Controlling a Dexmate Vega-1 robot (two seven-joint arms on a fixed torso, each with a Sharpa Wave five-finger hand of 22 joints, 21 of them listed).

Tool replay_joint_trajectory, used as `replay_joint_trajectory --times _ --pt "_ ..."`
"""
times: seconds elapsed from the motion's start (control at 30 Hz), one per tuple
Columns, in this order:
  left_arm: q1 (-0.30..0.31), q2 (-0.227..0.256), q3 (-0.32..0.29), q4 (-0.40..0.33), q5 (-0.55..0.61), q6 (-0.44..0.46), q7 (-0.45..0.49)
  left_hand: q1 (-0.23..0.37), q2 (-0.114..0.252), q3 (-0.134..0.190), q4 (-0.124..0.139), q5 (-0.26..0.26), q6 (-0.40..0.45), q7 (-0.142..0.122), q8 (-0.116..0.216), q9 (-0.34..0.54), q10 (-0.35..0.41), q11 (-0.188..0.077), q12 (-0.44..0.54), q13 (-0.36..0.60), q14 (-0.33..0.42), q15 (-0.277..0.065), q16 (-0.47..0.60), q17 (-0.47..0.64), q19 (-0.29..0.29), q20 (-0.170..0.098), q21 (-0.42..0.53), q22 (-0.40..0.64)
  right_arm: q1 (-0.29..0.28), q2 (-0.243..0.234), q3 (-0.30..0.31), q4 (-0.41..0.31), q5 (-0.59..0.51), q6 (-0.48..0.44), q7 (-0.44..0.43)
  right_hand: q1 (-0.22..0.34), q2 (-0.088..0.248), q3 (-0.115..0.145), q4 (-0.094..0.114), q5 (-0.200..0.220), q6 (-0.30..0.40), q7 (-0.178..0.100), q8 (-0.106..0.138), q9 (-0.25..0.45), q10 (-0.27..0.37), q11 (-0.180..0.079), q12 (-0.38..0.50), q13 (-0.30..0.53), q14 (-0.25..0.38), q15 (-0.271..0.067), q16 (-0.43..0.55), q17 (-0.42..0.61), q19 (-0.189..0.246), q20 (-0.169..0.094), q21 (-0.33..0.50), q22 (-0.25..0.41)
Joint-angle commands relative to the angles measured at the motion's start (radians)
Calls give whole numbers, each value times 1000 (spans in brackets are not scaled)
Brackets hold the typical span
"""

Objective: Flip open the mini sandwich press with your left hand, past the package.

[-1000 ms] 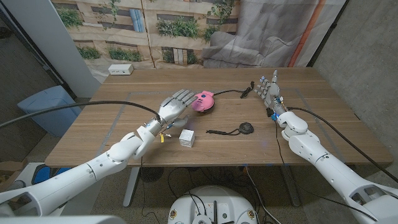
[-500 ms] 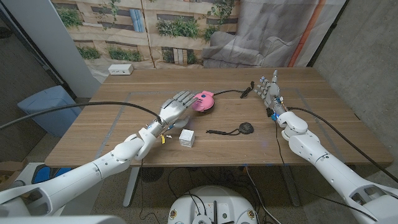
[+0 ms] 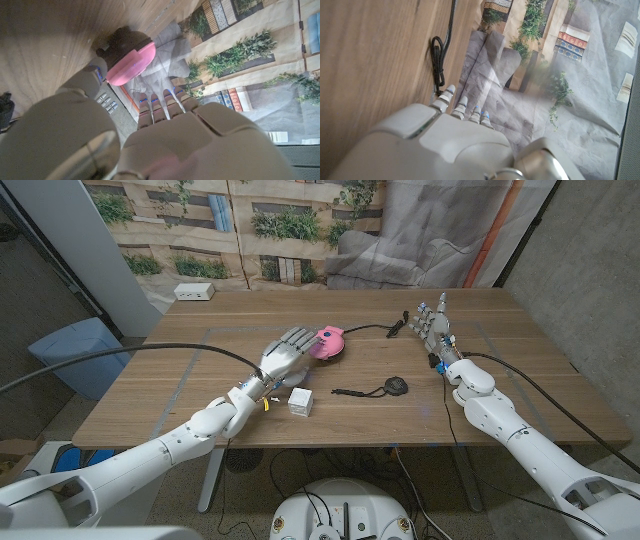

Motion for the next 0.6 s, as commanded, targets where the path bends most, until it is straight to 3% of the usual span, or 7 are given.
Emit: replay_joint_trajectory --times 0.03,0.23,0.6 --pt "-20 -25 24 36 -38 -23 25 -5 -2 -29 8 -6 49 12 9 2 26 3 1 1 5 -42 0 4 -5 -19 3 0 0 0 0 -1 0 0 0 3 89 -7 2 7 -7 -1 4 5 -6 5 5 6 -9 -21 3 4 1 7 4 4" --pt "-34 -45 39 71 -35 -22 60 -14 15 -53 12 -7 104 16 18 1 56 1 3 0 25 -56 4 3 5 -22 8 0 0 0 0 -1 0 0 0 3 90 -7 2 7 -7 -1 4 5 -6 5 5 6 -8 -20 3 4 1 7 4 4" --pt "-67 -73 72 118 -21 -7 97 0 33 -67 3 -4 138 6 18 1 87 -1 5 0 53 -63 6 3 30 -25 13 0 0 0 0 -1 0 0 -1 3 90 -7 2 7 -5 -1 5 5 -6 3 5 5 -9 -21 3 4 0 8 4 4"
